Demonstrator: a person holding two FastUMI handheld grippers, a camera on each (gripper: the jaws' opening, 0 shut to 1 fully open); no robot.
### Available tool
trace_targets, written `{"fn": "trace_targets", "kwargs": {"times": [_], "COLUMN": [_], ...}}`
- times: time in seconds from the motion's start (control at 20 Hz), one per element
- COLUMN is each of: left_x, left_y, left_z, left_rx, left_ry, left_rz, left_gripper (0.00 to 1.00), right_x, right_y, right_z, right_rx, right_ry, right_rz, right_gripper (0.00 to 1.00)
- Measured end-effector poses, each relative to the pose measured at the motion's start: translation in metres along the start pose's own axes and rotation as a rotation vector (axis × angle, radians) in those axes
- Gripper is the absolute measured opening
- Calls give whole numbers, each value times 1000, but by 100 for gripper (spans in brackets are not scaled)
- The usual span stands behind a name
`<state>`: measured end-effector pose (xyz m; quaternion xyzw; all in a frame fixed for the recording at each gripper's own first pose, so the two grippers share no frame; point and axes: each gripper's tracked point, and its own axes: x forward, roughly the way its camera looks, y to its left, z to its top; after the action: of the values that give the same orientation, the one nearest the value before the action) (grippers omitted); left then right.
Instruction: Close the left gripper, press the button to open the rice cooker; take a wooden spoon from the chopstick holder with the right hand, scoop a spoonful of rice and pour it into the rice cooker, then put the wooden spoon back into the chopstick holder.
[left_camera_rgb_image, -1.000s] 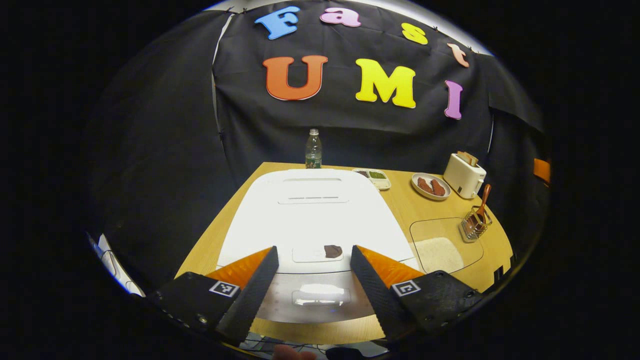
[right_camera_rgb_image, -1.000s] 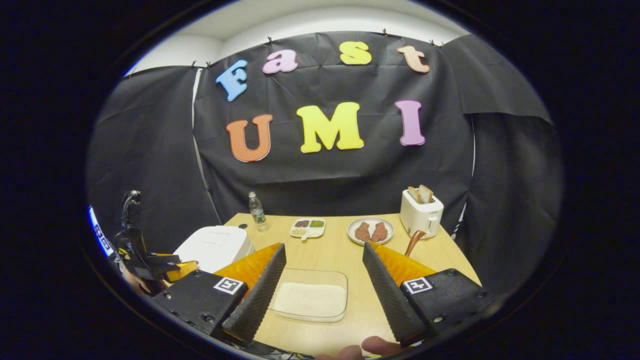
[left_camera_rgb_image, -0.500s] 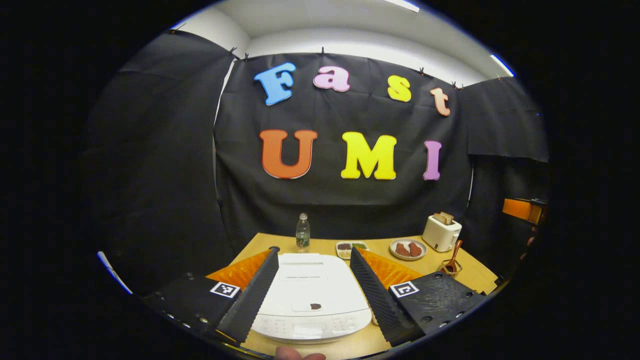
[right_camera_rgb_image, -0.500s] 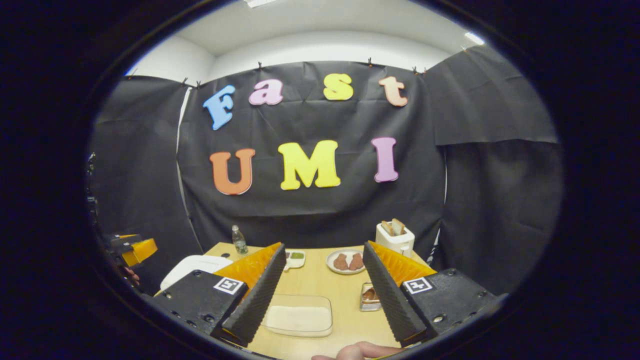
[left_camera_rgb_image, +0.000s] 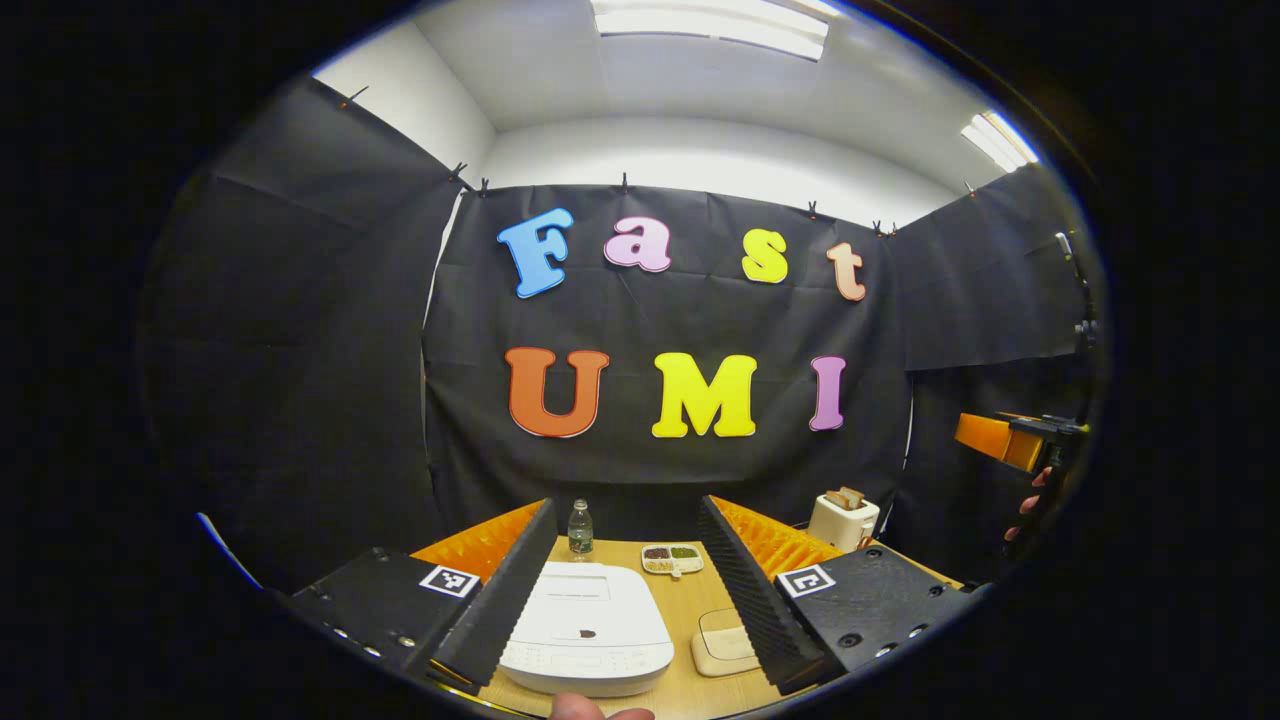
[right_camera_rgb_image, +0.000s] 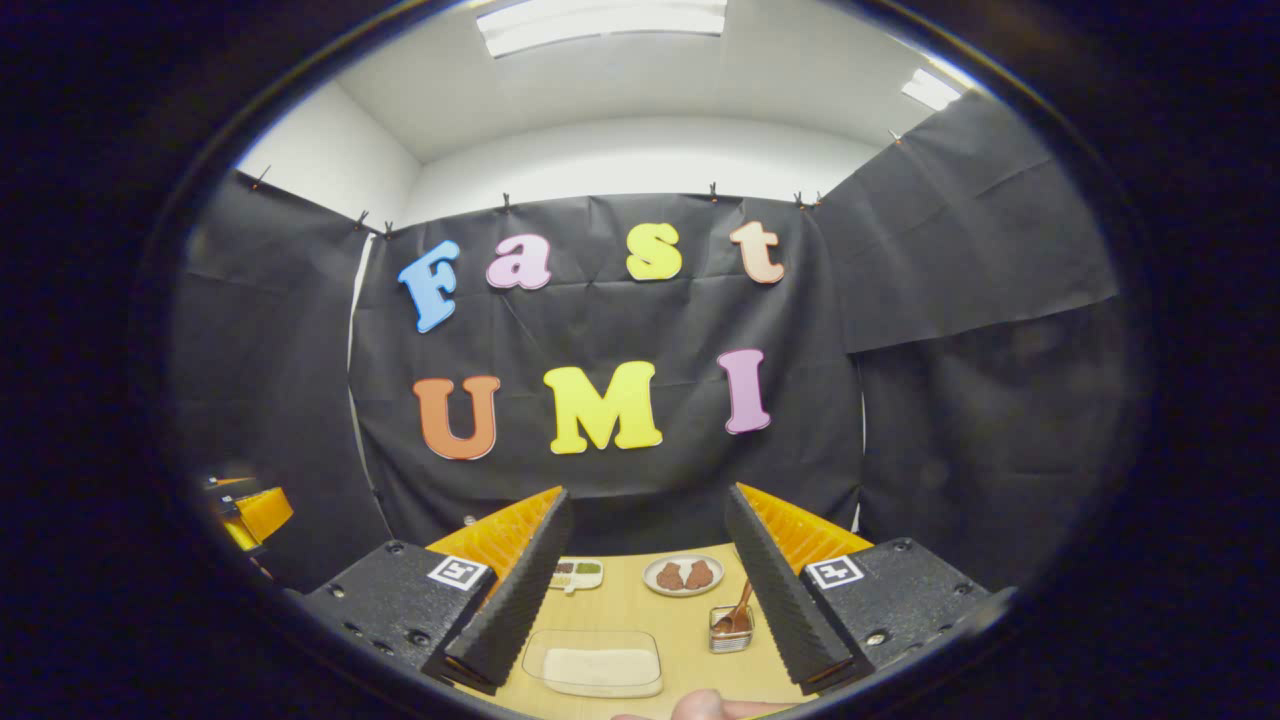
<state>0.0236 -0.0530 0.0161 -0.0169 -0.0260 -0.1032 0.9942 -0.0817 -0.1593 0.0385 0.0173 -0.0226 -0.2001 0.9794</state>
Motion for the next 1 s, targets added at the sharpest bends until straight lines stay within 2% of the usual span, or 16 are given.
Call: {"fn": "trace_targets", "kwargs": {"times": [0.05, 0.1, 0.15, 0.25, 0.3, 0.35, 0.4, 0.6, 0.65, 0.7, 0.75, 0.8, 1.0], "left_x": [-4, -6, -11, -15, -17, -20, -23, -32, -32, -33, -35, -37, -33], "left_y": [-9, -19, -28, -38, -42, -48, -52, -65, -66, -68, -70, -71, -60], "left_z": [1, 3, 8, 8, 7, 6, 7, 6, 6, 7, 9, 9, 15], "left_rx": [-7, -18, -25, -20, -11, -1, 7, 20, 16, 9, -6, -13, 2], "left_ry": [9, 8, 2, 2, 4, 5, 4, 23, 28, 28, 30, 32, 37], "left_rz": [2, -1, 2, 9, 13, 19, 25, 56, 62, 63, 64, 62, 65], "left_gripper": [93, 93, 93, 93, 93, 93, 93, 93, 93, 93, 93, 93, 93], "right_x": [-4, -10, -12, -22, -25, -28, -32, -39, -42, -42, -44, -45, -46], "right_y": [-3, -6, -13, -23, -26, -28, -28, -29, -31, -32, -31, -30, -26], "right_z": [-4, -4, 0, 4, 4, 1, -3, -16, -16, -15, -14, -13, -7], "right_rx": [-1, -8, -19, -40, -44, -46, -44, -23, -19, -15, -9, -8, -11], "right_ry": [11, 13, 5, -12, -19, -20, -10, 30, 32, 31, 32, 33, 21], "right_rz": [5, 12, 15, 21, 28, 34, 46, 65, 60, 54, 52, 55, 50], "right_gripper": [96, 100, 96, 96, 100, 96, 100, 100, 100, 96, 96, 100, 100]}}
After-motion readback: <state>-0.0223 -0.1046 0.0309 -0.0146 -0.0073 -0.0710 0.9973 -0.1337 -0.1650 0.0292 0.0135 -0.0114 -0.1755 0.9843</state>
